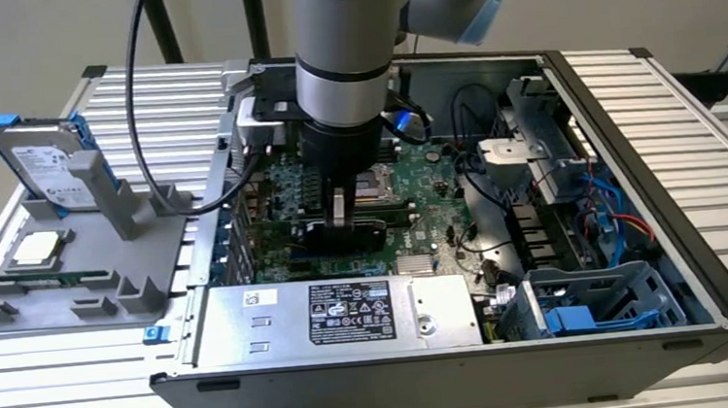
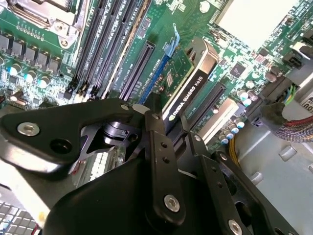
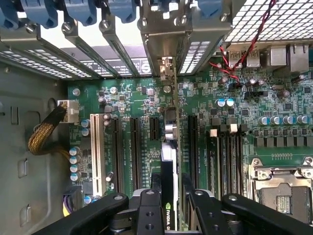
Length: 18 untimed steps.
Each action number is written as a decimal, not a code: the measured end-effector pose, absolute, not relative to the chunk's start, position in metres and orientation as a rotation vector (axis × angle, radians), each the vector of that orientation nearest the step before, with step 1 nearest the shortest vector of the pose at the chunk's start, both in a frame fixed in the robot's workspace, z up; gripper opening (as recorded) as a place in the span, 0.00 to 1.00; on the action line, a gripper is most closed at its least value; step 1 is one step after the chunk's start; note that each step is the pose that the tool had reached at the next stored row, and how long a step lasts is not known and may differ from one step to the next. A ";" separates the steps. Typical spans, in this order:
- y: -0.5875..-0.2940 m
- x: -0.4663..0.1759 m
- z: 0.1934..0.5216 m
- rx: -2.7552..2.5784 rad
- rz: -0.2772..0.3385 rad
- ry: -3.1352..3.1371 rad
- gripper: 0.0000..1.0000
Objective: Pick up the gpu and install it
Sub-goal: 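Insert the gpu into the slot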
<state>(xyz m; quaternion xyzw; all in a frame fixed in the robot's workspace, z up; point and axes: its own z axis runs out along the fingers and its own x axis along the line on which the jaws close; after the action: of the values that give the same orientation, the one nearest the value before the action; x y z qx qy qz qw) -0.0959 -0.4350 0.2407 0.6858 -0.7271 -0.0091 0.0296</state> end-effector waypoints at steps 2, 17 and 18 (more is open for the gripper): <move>-0.435 -0.096 0.238 2.115 -0.028 -2.243 0.00; -0.435 -0.096 0.238 2.116 -0.028 -2.242 1.00; -0.435 -0.096 0.242 2.116 -0.028 -2.242 1.00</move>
<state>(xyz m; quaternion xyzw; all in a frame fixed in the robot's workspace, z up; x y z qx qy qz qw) -0.0957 -0.4349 0.2417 0.6861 -0.7269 -0.0092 0.0290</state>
